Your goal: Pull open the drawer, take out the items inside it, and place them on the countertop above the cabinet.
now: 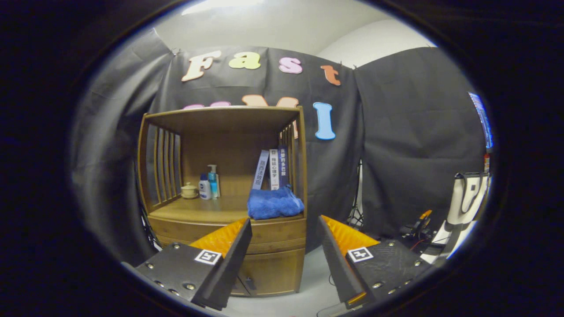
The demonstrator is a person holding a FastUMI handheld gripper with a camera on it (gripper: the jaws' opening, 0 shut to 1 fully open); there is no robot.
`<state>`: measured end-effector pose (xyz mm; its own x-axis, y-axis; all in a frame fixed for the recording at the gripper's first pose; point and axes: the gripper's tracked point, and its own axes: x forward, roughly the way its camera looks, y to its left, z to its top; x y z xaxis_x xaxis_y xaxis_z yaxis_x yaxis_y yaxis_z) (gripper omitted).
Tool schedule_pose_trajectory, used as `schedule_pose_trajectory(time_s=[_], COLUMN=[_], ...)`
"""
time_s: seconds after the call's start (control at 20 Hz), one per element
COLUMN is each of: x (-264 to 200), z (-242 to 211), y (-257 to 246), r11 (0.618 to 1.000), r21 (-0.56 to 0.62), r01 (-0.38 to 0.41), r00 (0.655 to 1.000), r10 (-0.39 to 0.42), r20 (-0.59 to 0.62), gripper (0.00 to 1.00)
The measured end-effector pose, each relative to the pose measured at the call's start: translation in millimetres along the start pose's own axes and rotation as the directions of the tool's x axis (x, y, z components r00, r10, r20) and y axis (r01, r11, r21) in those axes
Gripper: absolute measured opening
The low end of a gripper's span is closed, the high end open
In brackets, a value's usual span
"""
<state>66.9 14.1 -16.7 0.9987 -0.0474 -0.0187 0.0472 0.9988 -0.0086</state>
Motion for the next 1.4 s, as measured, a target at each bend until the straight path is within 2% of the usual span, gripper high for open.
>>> schedule_pose_trajectory(time_s=[0.15, 0.35, 0.45, 0.65, 0.75, 0.85, 0.95, 1.05, 1.1, 1.25, 1.35, 1.4], x=[38, 84, 101, 133, 145, 151, 156, 161, 162, 163, 159, 157], z=[-22, -80, -113, -167, -190, -206, -219, -219, -220, -220, -221, -221], y=[34, 108, 127, 171, 177, 180, 183, 185, 186, 185, 183, 182], r11=[0.999, 0.985, 0.983, 0.966, 0.968, 0.967, 0.965, 0.964, 0.964, 0.970, 0.976, 0.978], r21=[-0.033, -0.024, -0.013, 0.080, 0.102, 0.116, 0.123, 0.114, 0.115, 0.102, 0.084, 0.077], r01=[-0.030, -0.170, -0.183, -0.245, -0.228, -0.227, -0.231, -0.238, -0.240, -0.222, -0.199, -0.191], r00=[0.998, 0.969, 0.949, 0.902, 0.885, 0.869, 0.853, 0.855, 0.854, 0.858, 0.862, 0.862], r10=[0.028, 0.162, 0.173, 0.258, 0.250, 0.255, 0.262, 0.264, 0.266, 0.244, 0.215, 0.205], r20=[-0.054, -0.186, -0.264, -0.348, -0.393, -0.425, -0.451, -0.446, -0.447, -0.451, -0.460, -0.464], gripper=[0.89, 0.89, 0.89, 0.83, 0.83, 0.63, 0.64, 0.64, 0.43, 0.39, 0.31, 0.32])
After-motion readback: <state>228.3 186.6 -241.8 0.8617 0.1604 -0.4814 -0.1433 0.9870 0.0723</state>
